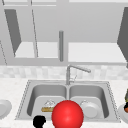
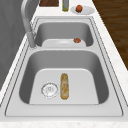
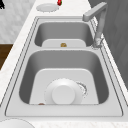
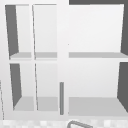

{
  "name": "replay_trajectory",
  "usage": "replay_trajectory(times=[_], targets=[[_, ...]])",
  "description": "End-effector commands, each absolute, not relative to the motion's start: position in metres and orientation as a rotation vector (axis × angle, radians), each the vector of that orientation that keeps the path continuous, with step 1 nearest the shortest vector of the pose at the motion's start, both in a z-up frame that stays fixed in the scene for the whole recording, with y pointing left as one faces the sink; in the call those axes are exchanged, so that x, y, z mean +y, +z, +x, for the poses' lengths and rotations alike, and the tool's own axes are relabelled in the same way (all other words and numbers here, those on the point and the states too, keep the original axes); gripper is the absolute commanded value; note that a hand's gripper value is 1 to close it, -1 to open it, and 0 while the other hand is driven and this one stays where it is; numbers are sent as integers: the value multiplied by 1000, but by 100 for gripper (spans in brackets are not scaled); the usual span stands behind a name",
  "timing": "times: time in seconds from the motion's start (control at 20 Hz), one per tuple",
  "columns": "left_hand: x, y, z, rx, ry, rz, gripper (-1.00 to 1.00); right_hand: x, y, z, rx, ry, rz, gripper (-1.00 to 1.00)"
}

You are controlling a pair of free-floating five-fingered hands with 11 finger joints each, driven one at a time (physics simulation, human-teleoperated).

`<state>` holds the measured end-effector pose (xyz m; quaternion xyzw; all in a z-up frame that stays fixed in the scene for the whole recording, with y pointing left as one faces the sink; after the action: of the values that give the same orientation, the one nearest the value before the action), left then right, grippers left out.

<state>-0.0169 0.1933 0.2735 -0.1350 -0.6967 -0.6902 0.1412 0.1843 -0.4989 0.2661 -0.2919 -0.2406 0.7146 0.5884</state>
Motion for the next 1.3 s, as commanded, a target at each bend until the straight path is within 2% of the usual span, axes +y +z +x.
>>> replay_trajectory(times=[0.0,0.7,1.25], targets=[[193,274,-17,-2012,-1993,-390,0,-506,272,213,-536,1674,-650,-100],[193,274,-17,-2012,-1993,-390,0,-516,192,307,-505,1730,-654,-100],[193,274,-17,-2012,-1993,-390,0,-566,159,317,-594,1682,-623,-100]])
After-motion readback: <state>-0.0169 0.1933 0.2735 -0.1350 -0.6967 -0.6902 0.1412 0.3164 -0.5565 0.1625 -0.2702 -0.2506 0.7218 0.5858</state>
